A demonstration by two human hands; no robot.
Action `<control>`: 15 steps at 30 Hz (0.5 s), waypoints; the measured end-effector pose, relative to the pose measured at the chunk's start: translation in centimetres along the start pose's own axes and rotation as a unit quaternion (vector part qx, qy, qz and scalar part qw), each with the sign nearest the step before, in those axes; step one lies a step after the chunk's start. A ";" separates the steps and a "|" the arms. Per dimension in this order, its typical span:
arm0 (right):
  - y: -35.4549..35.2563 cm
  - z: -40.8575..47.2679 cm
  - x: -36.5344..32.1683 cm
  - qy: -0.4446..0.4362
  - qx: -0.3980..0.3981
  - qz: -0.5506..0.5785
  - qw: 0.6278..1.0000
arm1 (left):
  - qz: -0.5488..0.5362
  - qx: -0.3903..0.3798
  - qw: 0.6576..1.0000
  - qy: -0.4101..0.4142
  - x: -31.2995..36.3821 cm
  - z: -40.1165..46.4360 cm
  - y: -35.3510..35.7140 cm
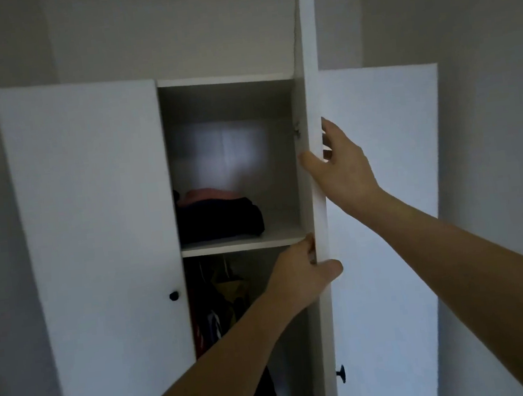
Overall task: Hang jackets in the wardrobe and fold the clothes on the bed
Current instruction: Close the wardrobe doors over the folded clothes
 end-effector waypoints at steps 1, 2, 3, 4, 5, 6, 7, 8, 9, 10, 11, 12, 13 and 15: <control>1.3 0.1 -0.5 -0.011 -0.003 -0.002 1.000 | 0.003 0.003 1.000 0.000 -0.6 -0.3 -1.4; 2.6 0.2 -1.0 -0.018 -0.004 -0.008 1.000 | 0.009 0.005 1.000 -0.001 -1.2 -0.4 -2.6; 4.1 0.4 -1.4 -0.026 -0.004 -0.016 1.000 | 0.016 0.007 1.000 -0.005 -1.9 -0.5 -3.9; 5.4 0.5 -2.0 -0.032 0.002 -0.026 0.999 | 0.023 0.007 1.000 -0.010 -2.5 -0.5 -5.1; 6.6 0.7 -2.4 -0.039 0.013 -0.033 0.999 | 0.028 0.005 0.999 -0.016 -3.3 -0.3 -6.2; 7.9 0.9 -2.8 -0.044 0.019 -0.034 0.998 | 0.030 0.003 0.999 -0.018 -4.0 -0.2 -7.4; 9.1 1.2 -3.0 -0.048 0.018 -0.030 0.998 | 0.032 -0.001 0.999 -0.020 -4.7 0.0 -8.5; 10.3 1.6 -3.3 -0.051 0.011 -0.027 0.998 | 0.036 -0.004 0.999 -0.023 -5.3 0.2 -9.6; 11.5 2.0 -3.5 -0.055 0.002 -0.026 0.998 | 0.043 -0.006 0.999 -0.025 -6.0 0.5 -10.8; 12.6 2.4 -3.6 -0.060 -0.008 -0.028 0.998 | 0.051 -0.004 0.998 -0.029 -6.8 0.9 -12.1; 13.7 2.7 -3.8 -0.067 -0.017 -0.029 0.997 | 0.063 -0.003 0.997 -0.034 -7.8 1.4 -13.3; 14.8 3.1 -3.8 -0.071 -0.024 -0.030 0.997 | 0.071 -0.004 0.997 -0.037 -8.6 1.9 -14.3; 16.0 3.4 -3.9 -0.072 -0.030 -0.029 0.996 | 0.074 -0.004 0.996 -0.041 -9.6 2.5 -15.4; 18.5 4.1 -3.8 -0.069 -0.044 -0.026 0.996 | 0.091 0.008 0.995 -0.049 -11.5 3.7 -17.6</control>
Point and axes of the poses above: each hand's wrist, its own z-axis towards the middle knuckle, its own y-axis out of the palm, x = y × z, the point moved 7 cm from there along z, towards the middle knuckle, and after that the axes turned 4 degrees about -y, right-handed, at the moved point
